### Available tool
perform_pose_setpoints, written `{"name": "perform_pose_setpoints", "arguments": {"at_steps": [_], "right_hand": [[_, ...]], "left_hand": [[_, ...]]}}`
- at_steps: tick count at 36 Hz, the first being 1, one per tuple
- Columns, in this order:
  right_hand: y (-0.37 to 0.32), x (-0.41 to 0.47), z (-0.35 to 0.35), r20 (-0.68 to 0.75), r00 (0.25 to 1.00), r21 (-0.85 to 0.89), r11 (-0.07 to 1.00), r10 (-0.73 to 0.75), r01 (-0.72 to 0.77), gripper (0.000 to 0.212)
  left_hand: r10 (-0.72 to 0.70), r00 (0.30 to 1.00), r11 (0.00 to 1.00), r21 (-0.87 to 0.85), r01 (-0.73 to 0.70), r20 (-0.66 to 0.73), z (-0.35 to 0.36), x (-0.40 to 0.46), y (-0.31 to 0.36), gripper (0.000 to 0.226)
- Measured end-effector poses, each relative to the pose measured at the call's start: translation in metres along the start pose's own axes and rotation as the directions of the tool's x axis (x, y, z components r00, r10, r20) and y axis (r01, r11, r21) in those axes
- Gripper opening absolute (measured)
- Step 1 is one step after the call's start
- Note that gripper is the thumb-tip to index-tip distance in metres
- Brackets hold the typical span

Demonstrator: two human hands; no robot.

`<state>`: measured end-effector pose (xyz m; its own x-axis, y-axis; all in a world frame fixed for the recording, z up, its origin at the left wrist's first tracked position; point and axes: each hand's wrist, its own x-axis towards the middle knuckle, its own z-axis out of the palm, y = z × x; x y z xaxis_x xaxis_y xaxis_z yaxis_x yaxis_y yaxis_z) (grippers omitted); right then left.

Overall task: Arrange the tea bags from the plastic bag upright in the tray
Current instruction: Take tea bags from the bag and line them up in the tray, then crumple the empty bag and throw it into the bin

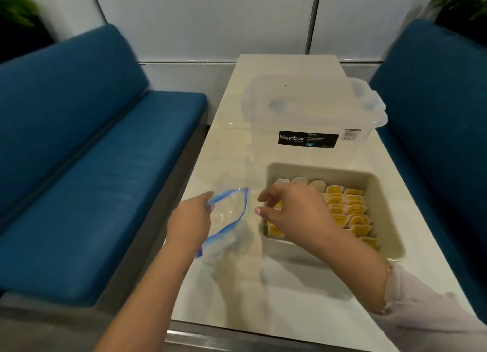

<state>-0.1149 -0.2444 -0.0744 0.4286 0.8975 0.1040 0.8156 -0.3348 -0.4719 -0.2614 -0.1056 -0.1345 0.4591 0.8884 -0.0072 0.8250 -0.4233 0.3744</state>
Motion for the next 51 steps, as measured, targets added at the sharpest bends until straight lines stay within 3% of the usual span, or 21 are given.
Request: {"name": "perform_pose_setpoints", "arguments": {"at_steps": [3, 4, 6, 8, 12, 16, 19, 23, 25, 27, 30, 31, 33, 35, 36, 39, 42, 48, 51], "right_hand": [[-0.015, 0.002, 0.012, -0.012, 1.0, 0.149, 0.989, 0.025, -0.023, 0.023], [-0.022, 0.002, 0.016, -0.019, 0.999, 0.187, 0.982, 0.027, -0.024, 0.024], [-0.035, 0.003, 0.025, -0.03, 0.999, 0.271, 0.962, 0.039, -0.029, 0.032], [-0.051, 0.002, 0.033, -0.003, 0.999, 0.339, 0.94, 0.05, -0.046, 0.04], [-0.078, -0.003, 0.05, 0.095, 0.995, 0.383, 0.924, -0.025, -0.013, 0.051], [-0.091, -0.002, 0.071, 0.152, 0.987, 0.183, 0.983, -0.059, 0.031, 0.053], [-0.096, 0.0, 0.082, 0.183, 0.983, 0.007, 1.0, -0.027, 0.027, 0.054], [-0.101, 0.003, 0.08, 0.213, 0.977, -0.068, 0.997, -0.006, 0.021, 0.055], [-0.099, 0.006, 0.074, 0.22, 0.975, -0.002, 1.0, -0.014, 0.014, 0.052], [-0.095, 0.009, 0.066, 0.123, 0.992, 0.226, 0.974, -0.006, -0.022, 0.05], [-0.086, 0.014, 0.052, -0.108, 0.974, 0.554, 0.826, 0.199, -0.107, 0.065], [-0.084, 0.017, 0.048, -0.067, 0.955, 0.642, 0.745, 0.288, -0.18, 0.072], [-0.078, 0.023, 0.043, 0.187, 0.921, 0.801, 0.49, 0.341, -0.344, 0.084], [-0.073, 0.028, 0.042, 0.409, 0.887, 0.862, 0.228, 0.214, -0.452, 0.082], [-0.071, 0.029, 0.04, 0.447, 0.882, 0.87, 0.156, 0.147, -0.467, 0.074], [-0.07, 0.033, 0.039, 0.444, 0.89, 0.885, 0.11, 0.102, -0.453, 0.048], [-0.064, 0.036, 0.036, 0.481, 0.875, 0.875, 0.03, 0.053, -0.482, 0.049], [-0.057, 0.035, 0.037, 0.445, 0.895, 0.895, 0.018, -0.012, -0.445, 0.042], [-0.054, 0.034, 0.041, 0.4, 0.917, 0.902, 0.185, -0.014, -0.39, 0.045]], "left_hand": [[-0.038, 0.998, 0.917, -0.398, 0.016, -0.048, -0.016, 0.008, -0.019, 0.016], [-0.056, 0.998, 0.809, -0.586, 0.046, 0.001, -0.021, 0.008, -0.026, 0.012], [-0.063, 0.986, 0.496, -0.853, 0.164, 0.153, -0.031, 0.007, -0.035, 0.019], [-0.029, 0.963, 0.303, -0.916, 0.263, 0.268, -0.036, 0.005, -0.041, 0.036], [0.083, 0.908, 0.045, -0.912, 0.409, 0.411, -0.034, 0.001, -0.045, 0.04], [0.347, 0.824, -0.148, -0.841, 0.52, 0.449, -0.033, -0.001, -0.049, 0.073], [0.426, 0.778, -0.048, -0.847, 0.529, 0.462, -0.038, -0.002, -0.049, 0.092], [0.325, 0.804, 0.111, -0.864, 0.491, 0.498, -0.043, -0.002, -0.05, 0.065], [0.328, 0.802, 0.099, -0.863, 0.496, 0.499, -0.044, -0.001, -0.051, 0.058], [0.324, 0.808, 0.046, -0.861, 0.506, 0.492, -0.049, 0.001, -0.053, 0.051], [0.331, 0.82, 0.01, -0.871, 0.492, 0.467, -0.055, 0.005, -0.059, 0.044], [0.345, 0.819, -0.003, -0.873, 0.489, 0.458, -0.057, 0.006, -0.06, 0.04], [0.366, 0.808, -0.025, -0.863, 0.504, 0.461, -0.059, 0.006, -0.062, 0.037], [0.385, 0.789, -0.041, -0.845, 0.532, 0.478, -0.059, 0.007, -0.064, 0.038], [0.395, 0.777, -0.031, -0.838, 0.545, 0.49, -0.059, 0.008, -0.065, 0.039], [0.368, 0.762, 0.081, -0.834, 0.546, 0.534, -0.061, 0.013, -0.07, 0.034], [0.358, 0.764, 0.188, -0.843, 0.504, 0.537, -0.065, 0.016, -0.075, 0.04], [0.427, 0.764, 0.134, -0.87, 0.475, 0.484, -0.067, 0.015, -0.075, 0.044], [0.394, 0.809, 0.024, -0.885, 0.465, 0.436, -0.063, 0.013, -0.07, 0.033]]}}
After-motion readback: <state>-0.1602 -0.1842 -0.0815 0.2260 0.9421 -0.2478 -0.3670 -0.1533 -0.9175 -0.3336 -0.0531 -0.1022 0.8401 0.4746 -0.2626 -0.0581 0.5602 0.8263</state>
